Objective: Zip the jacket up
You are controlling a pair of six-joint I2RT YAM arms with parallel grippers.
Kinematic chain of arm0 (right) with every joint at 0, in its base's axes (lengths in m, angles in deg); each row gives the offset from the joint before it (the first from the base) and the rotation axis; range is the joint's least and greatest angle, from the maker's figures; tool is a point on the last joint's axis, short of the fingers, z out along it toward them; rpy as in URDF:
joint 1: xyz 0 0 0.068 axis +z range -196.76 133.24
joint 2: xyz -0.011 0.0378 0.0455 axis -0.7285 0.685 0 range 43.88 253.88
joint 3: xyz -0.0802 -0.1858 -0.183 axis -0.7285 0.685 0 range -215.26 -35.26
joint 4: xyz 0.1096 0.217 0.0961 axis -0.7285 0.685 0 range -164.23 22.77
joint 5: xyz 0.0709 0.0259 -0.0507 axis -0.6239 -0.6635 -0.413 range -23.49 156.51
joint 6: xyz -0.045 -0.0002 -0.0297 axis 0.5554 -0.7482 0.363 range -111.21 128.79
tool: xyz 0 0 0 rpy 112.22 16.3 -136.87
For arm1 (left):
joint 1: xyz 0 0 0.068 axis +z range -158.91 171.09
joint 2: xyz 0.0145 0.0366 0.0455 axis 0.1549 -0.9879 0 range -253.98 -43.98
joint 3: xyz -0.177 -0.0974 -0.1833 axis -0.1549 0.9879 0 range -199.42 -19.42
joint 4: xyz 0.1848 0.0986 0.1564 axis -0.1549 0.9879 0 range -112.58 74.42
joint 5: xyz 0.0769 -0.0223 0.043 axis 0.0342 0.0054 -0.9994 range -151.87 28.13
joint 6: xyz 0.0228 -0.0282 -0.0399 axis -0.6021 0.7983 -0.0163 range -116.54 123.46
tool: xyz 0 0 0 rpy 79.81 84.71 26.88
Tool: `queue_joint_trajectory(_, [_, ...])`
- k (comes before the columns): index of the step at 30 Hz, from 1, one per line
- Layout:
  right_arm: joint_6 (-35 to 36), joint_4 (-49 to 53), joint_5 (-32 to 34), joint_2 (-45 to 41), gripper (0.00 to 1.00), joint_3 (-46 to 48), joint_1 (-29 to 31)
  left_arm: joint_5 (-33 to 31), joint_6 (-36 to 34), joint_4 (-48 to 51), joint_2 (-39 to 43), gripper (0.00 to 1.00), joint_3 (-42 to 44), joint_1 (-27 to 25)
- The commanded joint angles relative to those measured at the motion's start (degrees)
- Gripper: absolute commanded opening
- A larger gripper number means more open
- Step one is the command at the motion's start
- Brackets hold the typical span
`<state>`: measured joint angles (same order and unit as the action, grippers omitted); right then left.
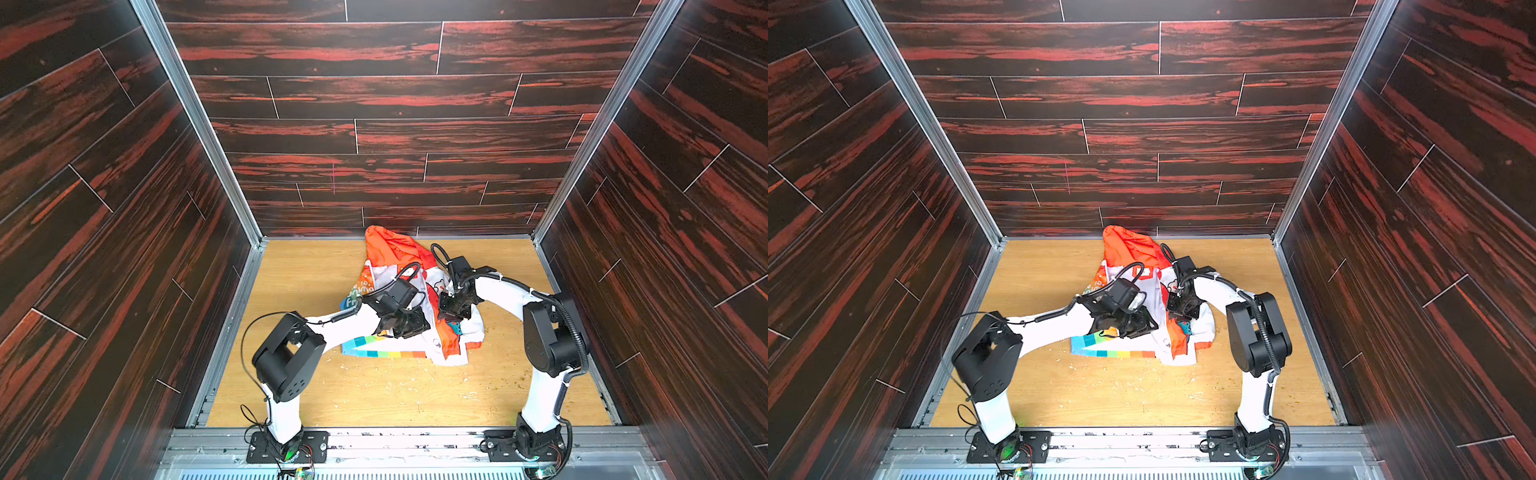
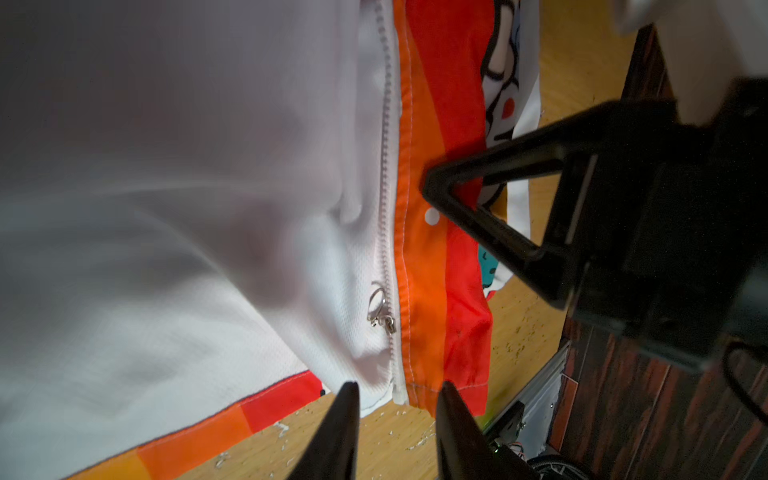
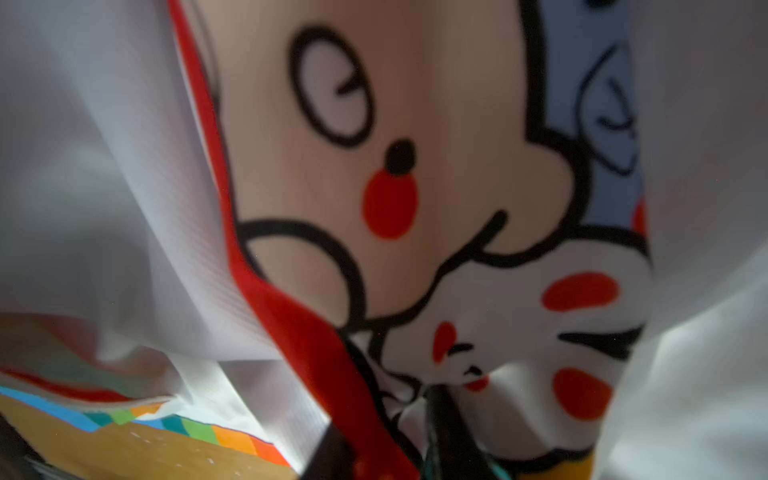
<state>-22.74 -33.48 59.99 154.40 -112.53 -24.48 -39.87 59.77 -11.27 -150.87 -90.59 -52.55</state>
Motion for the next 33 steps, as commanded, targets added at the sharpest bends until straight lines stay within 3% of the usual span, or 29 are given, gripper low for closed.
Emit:
queue_joint_trajectory(1, [-1.2,-1.1,-3.0,0.0,0.18,2.8,-1.3,2.1,-2.7,0.1,-1.4,0.33,-2.3,-0.9])
queue_joint_trajectory(12, [-2.3,-6.7,-11.0,-0.4,0.09,7.1,-3.9,3.1,-4.0,2.3,-7.2,0.34,-6.9,-2.9])
queue_joint_trajectory(16, [-2.5,-7.1,-11.4,-0.4,0.08,7.6,-4.5,4.3,-2.1,0.3,-8.2,0.4,-6.6,-3.2])
queue_joint_trajectory(33, [-2.2,-7.5,-12.9,-0.2,0.08,7.8,-6.1,2.2,1.5,0.4,-10.8,0.4,-4.2,-2.9])
